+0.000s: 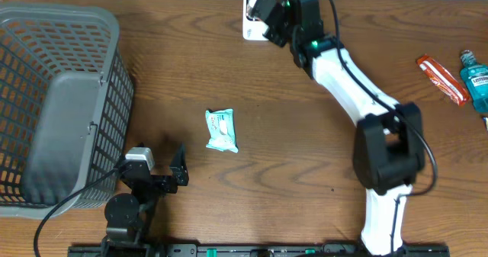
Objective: Scan the item barcode
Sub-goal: 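Lift the orange pack and hold it at the white scanner, then carry the orange pack to the right edge and release it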
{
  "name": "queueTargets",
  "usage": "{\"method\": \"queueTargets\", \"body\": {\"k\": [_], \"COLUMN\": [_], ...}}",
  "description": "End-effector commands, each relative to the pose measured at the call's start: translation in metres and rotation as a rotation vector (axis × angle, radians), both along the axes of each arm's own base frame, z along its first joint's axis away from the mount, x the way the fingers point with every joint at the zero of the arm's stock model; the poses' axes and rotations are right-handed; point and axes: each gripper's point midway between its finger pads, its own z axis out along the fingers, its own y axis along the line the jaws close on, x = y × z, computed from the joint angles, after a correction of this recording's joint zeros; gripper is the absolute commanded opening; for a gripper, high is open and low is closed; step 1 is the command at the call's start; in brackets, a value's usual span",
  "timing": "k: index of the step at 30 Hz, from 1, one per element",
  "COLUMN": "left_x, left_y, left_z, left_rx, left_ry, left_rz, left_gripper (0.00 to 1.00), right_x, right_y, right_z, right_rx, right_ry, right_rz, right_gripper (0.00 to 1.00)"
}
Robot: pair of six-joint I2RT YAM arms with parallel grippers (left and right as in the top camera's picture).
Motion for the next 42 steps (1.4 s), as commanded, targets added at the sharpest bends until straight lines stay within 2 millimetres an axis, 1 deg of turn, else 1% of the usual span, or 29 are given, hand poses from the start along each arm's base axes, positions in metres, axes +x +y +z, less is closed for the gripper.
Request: {"method": "queueTargets", "body": {"k": [1, 5, 9, 17, 21, 24, 26, 27, 30, 32, 34, 37, 39, 40, 42], "left_x": [0.0, 0.0, 0.0, 0.0, 0.0, 0.0, 0.0, 0.0, 0.0, 0.0, 0.0, 0.0, 0.0, 0.0, 0.0], "left_y": [-0.002, -0.002, -0.002, -0.002, -0.002, -0.002, -0.002, -0.002, -0.002, -0.002, -0.002, -0.002, -0.002, -0.002, -0.002], "left_z": [-0.013, -0.013, -0.013, -0.013, -0.013, -0.013, -0.013, -0.013, -0.013, -0.013, -0.013, -0.013, -0.013, -0.013, -0.013], "left_rx": [0.012, 0.012, 0.012, 0.012, 0.012, 0.012, 0.012, 0.012, 0.012, 0.012, 0.012, 0.012, 0.012, 0.012, 0.012], "left_ry": [0.027, 0.027, 0.027, 0.027, 0.027, 0.027, 0.027, 0.027, 0.027, 0.027, 0.027, 0.027, 0.027, 0.027, 0.027], "left_rz": [-0.014, -0.014, -0.014, -0.014, -0.014, -0.014, -0.014, -0.014, -0.014, -0.014, -0.014, -0.014, -0.014, -0.014, -0.014], "left_gripper": [0.98, 0.98, 0.98, 0.98, 0.98, 0.98, 0.98, 0.98, 0.98, 0.98, 0.98, 0.98, 0.98, 0.98, 0.98], "right_x": [0.034, 0.06, 0.07, 0.069, 0.067, 0.06, 0.051, 0.047, 0.033, 0.019, 0.002, -0.027, -0.042, -0.049, -0.066], "right_y": [-0.013, -0.013, -0.007, -0.003, 0.004, 0.004, -0.003, -0.008, -0.039, -0.066, -0.092, -0.134, -0.165, -0.181, -0.221], "right_z": [-0.006, -0.009, -0.012, -0.014, -0.014, -0.015, -0.013, -0.009, 0.014, 0.032, 0.042, 0.047, 0.046, 0.043, 0.033], "right_rx": [-0.141, -0.213, -0.235, -0.235, -0.167, -0.167, -0.193, -0.198, -0.153, -0.13, -0.124, -0.125, -0.117, -0.116, -0.124], "right_ry": [-0.073, -0.129, -0.155, -0.156, -0.137, -0.096, -0.055, -0.034, 0.034, 0.085, 0.15, 0.262, 0.33, 0.363, 0.429], "right_rz": [-0.089, -0.135, -0.125, -0.116, -0.128, -0.139, -0.153, -0.173, -0.282, -0.369, -0.438, -0.528, -0.609, -0.667, -0.822], "right_gripper": [0.01, 0.01, 0.01, 0.01, 0.01, 0.01, 0.01, 0.01, 0.01, 0.01, 0.01, 0.01, 0.01, 0.01, 0.01]}}
